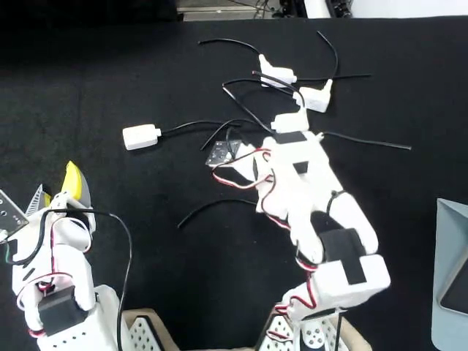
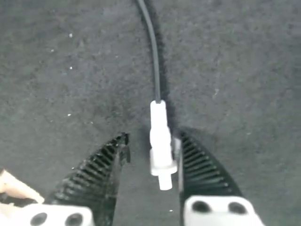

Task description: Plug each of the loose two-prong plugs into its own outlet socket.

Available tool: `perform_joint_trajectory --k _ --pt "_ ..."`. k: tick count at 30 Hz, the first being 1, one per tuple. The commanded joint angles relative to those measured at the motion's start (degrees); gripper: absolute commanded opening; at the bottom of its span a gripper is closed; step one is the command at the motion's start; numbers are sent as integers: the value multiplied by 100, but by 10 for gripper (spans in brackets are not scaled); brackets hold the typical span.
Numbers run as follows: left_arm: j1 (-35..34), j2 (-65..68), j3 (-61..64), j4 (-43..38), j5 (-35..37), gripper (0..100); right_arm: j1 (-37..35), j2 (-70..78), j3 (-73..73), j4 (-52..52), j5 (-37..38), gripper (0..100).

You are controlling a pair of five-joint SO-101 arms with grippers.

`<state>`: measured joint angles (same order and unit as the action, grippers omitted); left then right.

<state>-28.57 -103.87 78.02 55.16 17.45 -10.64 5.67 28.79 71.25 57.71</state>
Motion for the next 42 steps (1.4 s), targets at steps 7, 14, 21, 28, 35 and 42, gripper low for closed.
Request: perform_joint_trajectory --k 7,14,21,28,35,42 --pt "84 -35 -127 -167 -44 227 369 470 -620 -9 44 34" --pt "84 -35 -127 -167 -44 227 396 462 -980 721 246 54" --pt "84 -35 -127 -167 -44 227 413 497 -1385 1196 448 90" --pt "84 -35 -127 -167 -44 227 422 505 -1314 1222 492 93" --pt "84 -35 -127 -167 -44 227 360 514 -989 1178 607 93" --pt "84 -35 -127 -167 -44 227 360 866 -1007 1169 607 89"
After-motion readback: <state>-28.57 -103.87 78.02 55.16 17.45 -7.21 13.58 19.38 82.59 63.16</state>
